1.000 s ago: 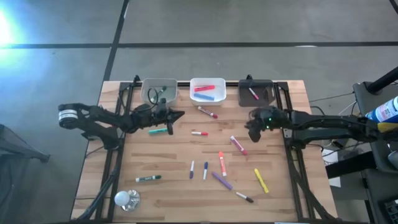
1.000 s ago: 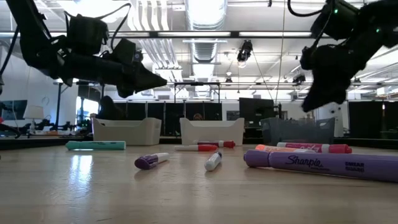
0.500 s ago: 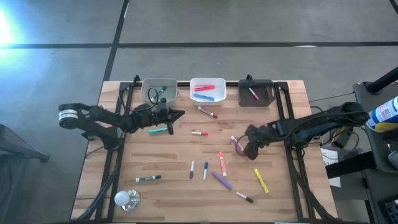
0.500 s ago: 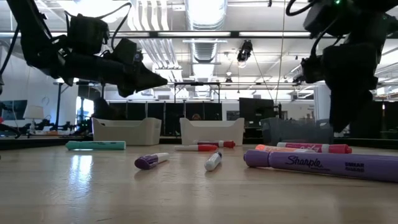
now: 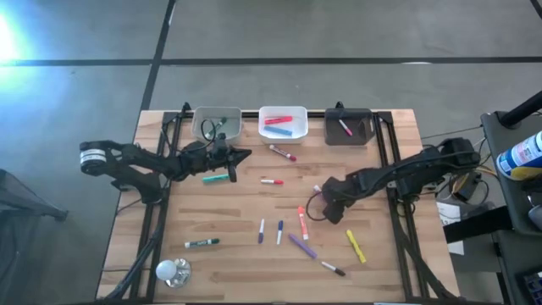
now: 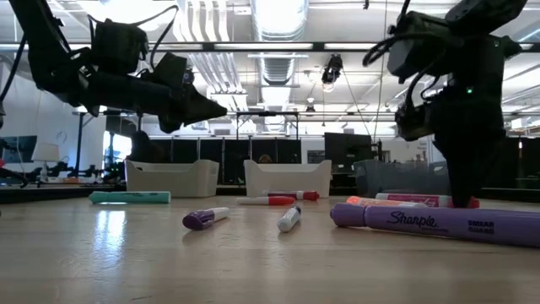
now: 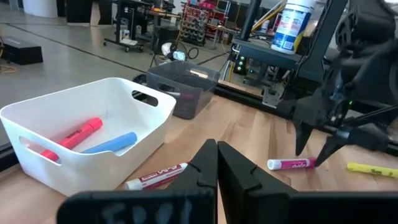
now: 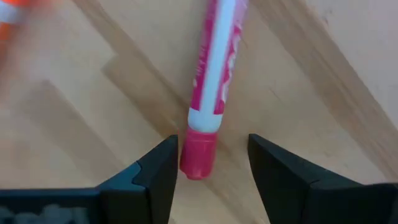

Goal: Pick & Place Markers
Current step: Put the pink marker pen into the gray bin

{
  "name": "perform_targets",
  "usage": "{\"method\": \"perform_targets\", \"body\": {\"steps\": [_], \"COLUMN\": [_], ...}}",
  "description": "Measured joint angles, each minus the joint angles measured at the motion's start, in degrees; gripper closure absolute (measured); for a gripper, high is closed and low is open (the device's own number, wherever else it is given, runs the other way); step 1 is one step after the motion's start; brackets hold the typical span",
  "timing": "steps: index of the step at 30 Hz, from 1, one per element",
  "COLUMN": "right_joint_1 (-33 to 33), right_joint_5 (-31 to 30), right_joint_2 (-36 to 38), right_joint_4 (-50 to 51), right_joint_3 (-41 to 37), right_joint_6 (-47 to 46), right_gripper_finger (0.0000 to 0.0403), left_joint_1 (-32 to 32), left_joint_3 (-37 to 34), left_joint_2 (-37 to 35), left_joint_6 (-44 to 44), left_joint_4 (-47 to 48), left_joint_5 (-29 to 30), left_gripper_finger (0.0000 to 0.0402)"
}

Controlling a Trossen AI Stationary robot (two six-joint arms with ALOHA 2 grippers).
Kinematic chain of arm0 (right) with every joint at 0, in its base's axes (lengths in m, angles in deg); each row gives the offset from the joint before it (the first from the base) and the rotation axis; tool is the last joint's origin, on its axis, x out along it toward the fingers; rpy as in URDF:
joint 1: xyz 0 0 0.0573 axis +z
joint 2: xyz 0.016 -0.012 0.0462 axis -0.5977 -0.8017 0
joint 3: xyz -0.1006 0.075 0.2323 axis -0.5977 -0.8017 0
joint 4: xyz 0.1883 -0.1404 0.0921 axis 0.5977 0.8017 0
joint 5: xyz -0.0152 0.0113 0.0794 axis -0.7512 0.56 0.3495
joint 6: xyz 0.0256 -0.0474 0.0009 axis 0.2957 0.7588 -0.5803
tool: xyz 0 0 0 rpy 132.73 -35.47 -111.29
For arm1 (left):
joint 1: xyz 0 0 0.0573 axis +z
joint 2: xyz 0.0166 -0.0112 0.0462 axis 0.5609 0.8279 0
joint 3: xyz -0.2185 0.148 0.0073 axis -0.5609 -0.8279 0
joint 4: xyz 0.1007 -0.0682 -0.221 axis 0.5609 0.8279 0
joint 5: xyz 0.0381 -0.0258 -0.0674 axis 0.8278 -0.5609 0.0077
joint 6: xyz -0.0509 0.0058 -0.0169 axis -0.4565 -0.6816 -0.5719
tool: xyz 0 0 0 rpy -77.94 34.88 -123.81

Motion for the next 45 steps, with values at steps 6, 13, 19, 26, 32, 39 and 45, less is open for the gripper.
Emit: {"method": "perform_targets", "body": {"steps": [6, 13, 19, 26, 32, 39, 45], "right_joint_1": [0.0, -0.2, -1.6, -7.6, -13.9, -17.6, -18.3], "right_joint_5": [-0.4, -0.4, 0.1, 1.9, 7.5, 8.6, 8.9], "right_joint_2": [-3.3, -1.5, 2.9, 8.3, 10.0, 9.6, 8.7], "right_joint_4": [1.1, 1.6, -0.3, -14.4, -26.8, -36.1, -46.5], "right_joint_3": [1.3, 1.2, 1.0, -2.0, -4.2, -5.2, -6.3], "right_joint_6": [0.4, 3.7, 9.5, 21.4, 29.8, 34.9, 37.0], "right_gripper_finger": [0.0265, 0.0336, 0.0349, 0.0348, 0.0348, 0.0348, 0.0348], "left_joint_1": [0.0, 0.0, 0.1, -0.3, -1.0, -2.5, -4.1], "left_joint_3": [0.0, 1.7, 4.5, 3.7, 3.4, 3.4, 4.4], "left_joint_2": [0.0, 0.0, 0.0, 0.0, 0.0, 0.0, 0.1], "left_joint_6": [-0.5, -4.4, -5.2, -5.4, -5.5, -6.6, -8.5], "left_joint_4": [0.1, 6.5, 13.6, 6.7, 0.9, -3.0, -2.5], "left_joint_5": [0.0, 0.5, 4.7, 3.9, 1.6, -0.3, -1.8], "left_gripper_finger": [0.0397, 0.0389, 0.0335, 0.0291, 0.0289, 0.0289, 0.0289]}}
